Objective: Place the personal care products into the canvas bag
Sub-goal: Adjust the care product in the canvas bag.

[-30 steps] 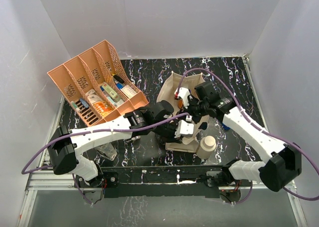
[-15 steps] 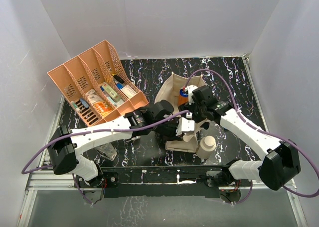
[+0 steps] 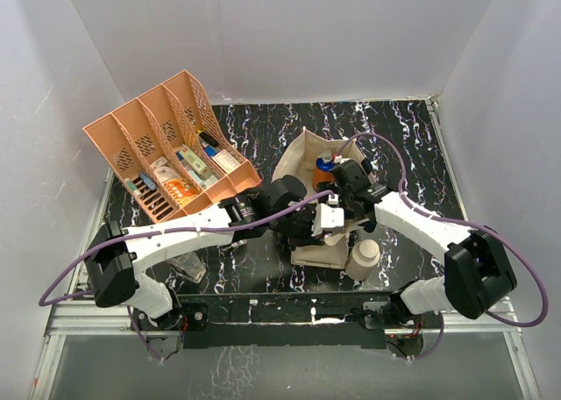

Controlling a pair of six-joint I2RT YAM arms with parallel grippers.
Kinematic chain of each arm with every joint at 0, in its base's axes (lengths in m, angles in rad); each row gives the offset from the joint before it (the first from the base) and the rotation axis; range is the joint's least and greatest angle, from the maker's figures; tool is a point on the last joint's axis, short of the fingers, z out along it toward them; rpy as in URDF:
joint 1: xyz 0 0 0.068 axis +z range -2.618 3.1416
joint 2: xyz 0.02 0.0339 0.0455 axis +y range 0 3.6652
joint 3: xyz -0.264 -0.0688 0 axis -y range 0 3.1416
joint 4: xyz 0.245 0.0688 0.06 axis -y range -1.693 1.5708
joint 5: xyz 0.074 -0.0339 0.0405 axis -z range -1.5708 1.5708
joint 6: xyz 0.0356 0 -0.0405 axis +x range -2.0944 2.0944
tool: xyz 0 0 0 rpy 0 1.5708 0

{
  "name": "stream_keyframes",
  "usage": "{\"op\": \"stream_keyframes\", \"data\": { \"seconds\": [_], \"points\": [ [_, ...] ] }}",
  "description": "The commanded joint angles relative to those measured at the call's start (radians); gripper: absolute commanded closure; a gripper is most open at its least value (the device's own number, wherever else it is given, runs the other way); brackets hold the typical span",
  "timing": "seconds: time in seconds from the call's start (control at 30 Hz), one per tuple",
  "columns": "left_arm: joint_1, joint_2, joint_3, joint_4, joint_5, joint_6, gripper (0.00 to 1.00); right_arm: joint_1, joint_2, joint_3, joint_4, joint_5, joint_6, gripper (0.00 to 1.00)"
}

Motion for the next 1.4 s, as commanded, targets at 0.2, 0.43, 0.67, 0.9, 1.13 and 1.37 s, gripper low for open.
{"op": "stream_keyframes", "data": {
  "seconds": [0.2,0.43,0.67,0.9,1.13,1.37],
  "points": [
    [0.001,0.005,-0.010,-0.014,-0.027,-0.008,1.00,0.010,0.062,-0.101,0.171,0.094,0.074,0.18],
    [0.000,0.002,-0.015,-0.016,-0.027,-0.005,1.00,0.011,0.116,-0.121,0.232,0.069,0.085,0.18],
    [0.000,-0.001,-0.016,-0.015,-0.034,-0.003,1.00,0.011,0.154,-0.140,0.276,0.070,0.075,0.18],
    [0.000,-0.013,-0.032,-0.008,-0.037,-0.007,1.00,0.011,0.166,-0.161,0.293,0.052,0.079,0.31],
    [0.000,-0.018,-0.029,-0.006,-0.048,-0.017,1.00,0.009,0.121,-0.095,0.311,0.017,0.016,0.68],
    [0.000,-0.025,-0.023,-0.005,-0.084,0.012,1.00,0.010,0.052,-0.019,0.354,-0.013,-0.050,0.92]
  ]
}}
